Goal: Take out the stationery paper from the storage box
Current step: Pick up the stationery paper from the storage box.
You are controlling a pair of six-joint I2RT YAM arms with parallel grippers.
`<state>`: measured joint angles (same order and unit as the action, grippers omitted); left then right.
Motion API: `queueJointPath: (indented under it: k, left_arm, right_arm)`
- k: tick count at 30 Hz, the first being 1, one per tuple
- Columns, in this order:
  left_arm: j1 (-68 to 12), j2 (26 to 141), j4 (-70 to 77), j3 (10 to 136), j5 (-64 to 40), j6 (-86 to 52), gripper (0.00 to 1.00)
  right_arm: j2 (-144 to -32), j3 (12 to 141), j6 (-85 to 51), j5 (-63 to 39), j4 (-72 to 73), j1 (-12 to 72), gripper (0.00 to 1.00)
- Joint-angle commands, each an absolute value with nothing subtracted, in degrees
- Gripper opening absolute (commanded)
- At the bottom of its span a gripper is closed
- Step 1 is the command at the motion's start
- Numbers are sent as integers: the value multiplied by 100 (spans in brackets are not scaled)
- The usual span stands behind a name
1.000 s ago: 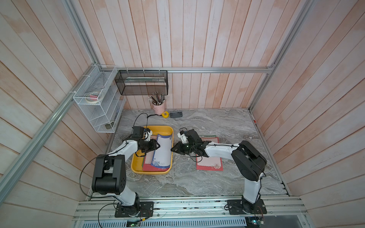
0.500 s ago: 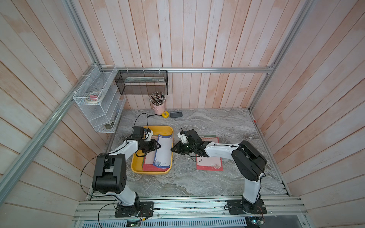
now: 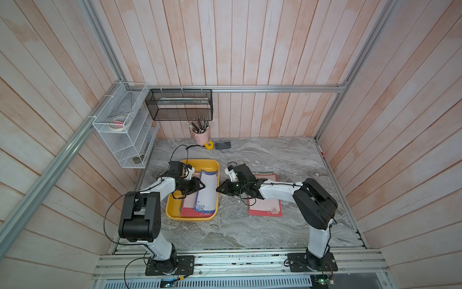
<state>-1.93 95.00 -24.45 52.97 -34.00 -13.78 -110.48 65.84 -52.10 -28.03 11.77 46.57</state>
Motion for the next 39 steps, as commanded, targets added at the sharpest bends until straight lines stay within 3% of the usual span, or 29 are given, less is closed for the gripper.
queueJointPath:
  k: [1,11,21,34,39]
  left_arm:
    - [-211,9540,-2521,5379,-3287,-1386,50]
    - [-211,9589,-2470,5387,-3467,-1393,45]
    - [-338,9874,-2610,5494,-3375,-1320,49]
    - [-369,9835,-2602,5544,-3376,-1248,33]
    - [-384,9860,-2606,5544,-3408,-1259,39]
  right_arm:
    - [-11065,6582,-5221,-2823,1287,4641,22]
    - [-11039,6558,-5229,-2826,1318,4640,22]
    - [-11030,6574,-5219,-2852,1316,4641,22]
    - [-10987,6513,-5230,-2830,1344,4640,21]
    - [-10979,6504,-5230,-2830,1345,4641,21]
